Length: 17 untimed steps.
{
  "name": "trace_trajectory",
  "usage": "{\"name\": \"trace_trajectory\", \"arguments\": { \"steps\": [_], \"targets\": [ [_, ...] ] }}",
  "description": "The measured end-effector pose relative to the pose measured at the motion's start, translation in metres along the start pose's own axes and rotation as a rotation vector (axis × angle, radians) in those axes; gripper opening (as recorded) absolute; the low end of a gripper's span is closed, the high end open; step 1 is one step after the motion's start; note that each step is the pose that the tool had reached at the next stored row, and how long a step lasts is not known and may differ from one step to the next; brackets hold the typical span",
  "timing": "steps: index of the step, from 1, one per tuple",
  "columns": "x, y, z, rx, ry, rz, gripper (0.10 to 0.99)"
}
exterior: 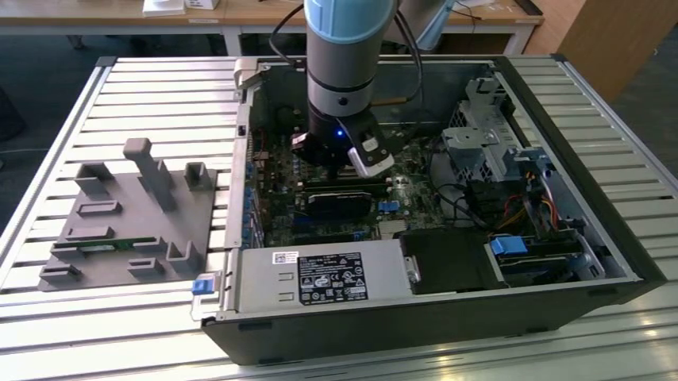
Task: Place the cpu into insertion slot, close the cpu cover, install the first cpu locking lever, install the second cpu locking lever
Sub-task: 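Install the second cpu locking lever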
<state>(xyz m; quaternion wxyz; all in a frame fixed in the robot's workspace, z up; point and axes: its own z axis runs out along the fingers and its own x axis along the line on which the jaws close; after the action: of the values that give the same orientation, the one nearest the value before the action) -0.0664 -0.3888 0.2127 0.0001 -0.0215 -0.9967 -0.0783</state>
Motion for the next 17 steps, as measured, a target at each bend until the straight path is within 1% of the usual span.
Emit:
{"name": "trace_trajectory", "arguments": {
  "steps": [3, 7, 10, 14, 17],
  "targets": [
    [0.0008, -0.0009, 0.0006, -0.002, 0.0035, -0.021, 0.106],
    [0.0015, -0.0052, 0.0006, -0.018, 0.0042, -0.023, 0.106],
    [0.0022, -0.0061, 0.0015, -0.028, 0.0044, -0.023, 0.106],
    [0.0042, -0.0069, 0.0050, -0.038, 0.0043, -0.023, 0.106],
    [0.0049, -0.0074, 0.0076, -0.049, 0.0045, -0.023, 0.106]
  ]
}}
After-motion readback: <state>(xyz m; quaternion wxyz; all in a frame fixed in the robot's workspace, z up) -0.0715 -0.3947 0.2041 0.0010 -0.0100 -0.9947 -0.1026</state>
